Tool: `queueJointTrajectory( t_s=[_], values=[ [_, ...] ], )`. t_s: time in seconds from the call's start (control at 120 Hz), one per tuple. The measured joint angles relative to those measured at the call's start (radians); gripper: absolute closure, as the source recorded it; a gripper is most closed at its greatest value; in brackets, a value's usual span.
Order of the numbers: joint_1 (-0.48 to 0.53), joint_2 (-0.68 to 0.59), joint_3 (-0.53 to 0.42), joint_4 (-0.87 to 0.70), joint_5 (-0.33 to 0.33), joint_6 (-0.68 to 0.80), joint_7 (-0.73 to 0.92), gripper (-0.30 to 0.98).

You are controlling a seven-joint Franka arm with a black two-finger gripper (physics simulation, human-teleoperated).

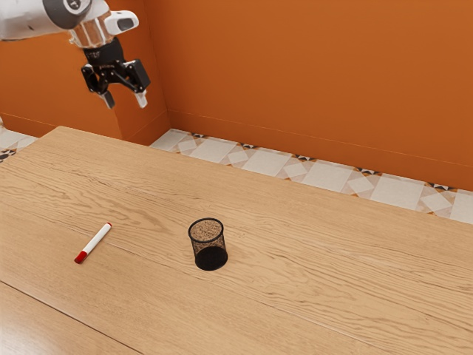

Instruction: Put the marker into the pen holder.

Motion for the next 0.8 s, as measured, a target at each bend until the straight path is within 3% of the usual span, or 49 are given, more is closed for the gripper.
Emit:
queueJointTrajectory(
  t_s=[0.067, 0.167, 0.275, 0.483, 0.8],
  values=[
    [-0.046, -0.025, 0.004, -0.021, 0.013, -0.009, 0.002, 0.02],
    [-0.140, -0.150, 0.005, -0.180, 0.058, -0.010, -0.002, 0.02],
    [-0.163, -0.133, 0.007, -0.228, 0.142, 0.003, 0.004, 0.02],
    [-0.027, -0.127, 0.019, -0.667, 0.208, 0.271, 0.066, 0.02],
    [0.009, -0.125, 0.020, -0.863, 0.222, 0.534, 0.132, 0.02]
  ],
)
